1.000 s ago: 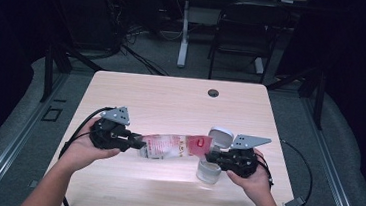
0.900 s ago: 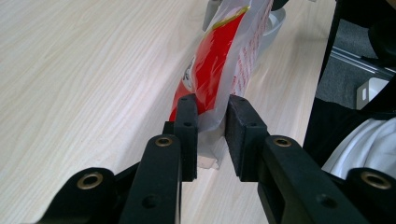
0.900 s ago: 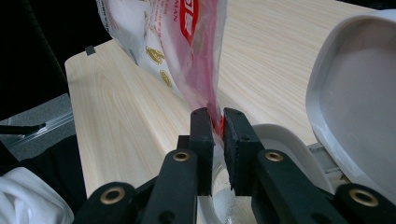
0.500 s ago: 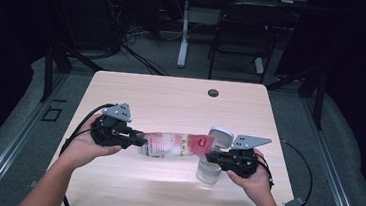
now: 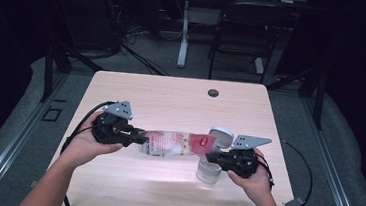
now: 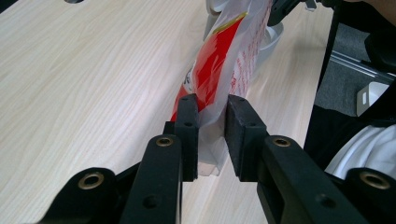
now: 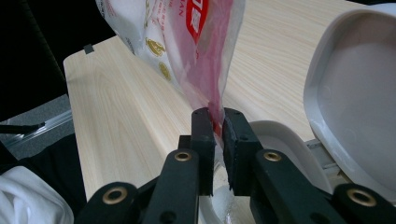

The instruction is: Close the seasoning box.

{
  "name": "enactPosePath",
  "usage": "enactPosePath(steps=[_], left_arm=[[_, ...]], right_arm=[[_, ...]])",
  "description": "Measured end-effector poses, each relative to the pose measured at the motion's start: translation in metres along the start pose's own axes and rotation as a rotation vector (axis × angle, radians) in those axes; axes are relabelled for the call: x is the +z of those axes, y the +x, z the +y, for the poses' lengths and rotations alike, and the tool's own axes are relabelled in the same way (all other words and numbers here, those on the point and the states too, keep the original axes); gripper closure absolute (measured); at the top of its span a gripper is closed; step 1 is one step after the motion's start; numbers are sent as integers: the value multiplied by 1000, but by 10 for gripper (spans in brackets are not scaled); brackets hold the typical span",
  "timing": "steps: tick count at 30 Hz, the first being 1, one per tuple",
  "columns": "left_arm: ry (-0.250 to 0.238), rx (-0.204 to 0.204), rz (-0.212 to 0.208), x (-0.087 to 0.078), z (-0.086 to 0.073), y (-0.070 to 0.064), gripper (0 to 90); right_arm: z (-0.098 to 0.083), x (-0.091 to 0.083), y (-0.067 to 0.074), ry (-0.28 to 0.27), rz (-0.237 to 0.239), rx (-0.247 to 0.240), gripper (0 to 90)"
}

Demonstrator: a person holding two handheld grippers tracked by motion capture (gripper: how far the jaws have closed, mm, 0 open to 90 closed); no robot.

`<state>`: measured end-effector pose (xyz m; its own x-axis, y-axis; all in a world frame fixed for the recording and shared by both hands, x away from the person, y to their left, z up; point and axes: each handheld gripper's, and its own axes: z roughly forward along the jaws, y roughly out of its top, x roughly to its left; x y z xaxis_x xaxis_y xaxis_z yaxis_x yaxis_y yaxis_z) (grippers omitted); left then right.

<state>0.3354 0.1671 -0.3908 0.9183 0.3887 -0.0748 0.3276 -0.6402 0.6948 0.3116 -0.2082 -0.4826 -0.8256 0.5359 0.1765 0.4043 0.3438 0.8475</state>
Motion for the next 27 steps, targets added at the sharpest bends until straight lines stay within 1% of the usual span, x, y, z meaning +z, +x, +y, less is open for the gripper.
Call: enactPosePath(steps=[8, 18, 21, 27], left_arm=[[-5, -1, 0, -1, 2, 0, 758], [-7, 3, 3, -1, 5, 0, 759], [-7, 12, 5, -2, 7, 0, 760], [-18, 10, 7, -2, 11, 0, 762]], right_arm=[[-2, 0, -2, -13, 10, 9, 837], [-3, 0, -2, -18, 7, 11, 838], [-4, 0, -2, -18, 5, 16, 839], [-4, -1, -1, -18, 3, 19, 842]])
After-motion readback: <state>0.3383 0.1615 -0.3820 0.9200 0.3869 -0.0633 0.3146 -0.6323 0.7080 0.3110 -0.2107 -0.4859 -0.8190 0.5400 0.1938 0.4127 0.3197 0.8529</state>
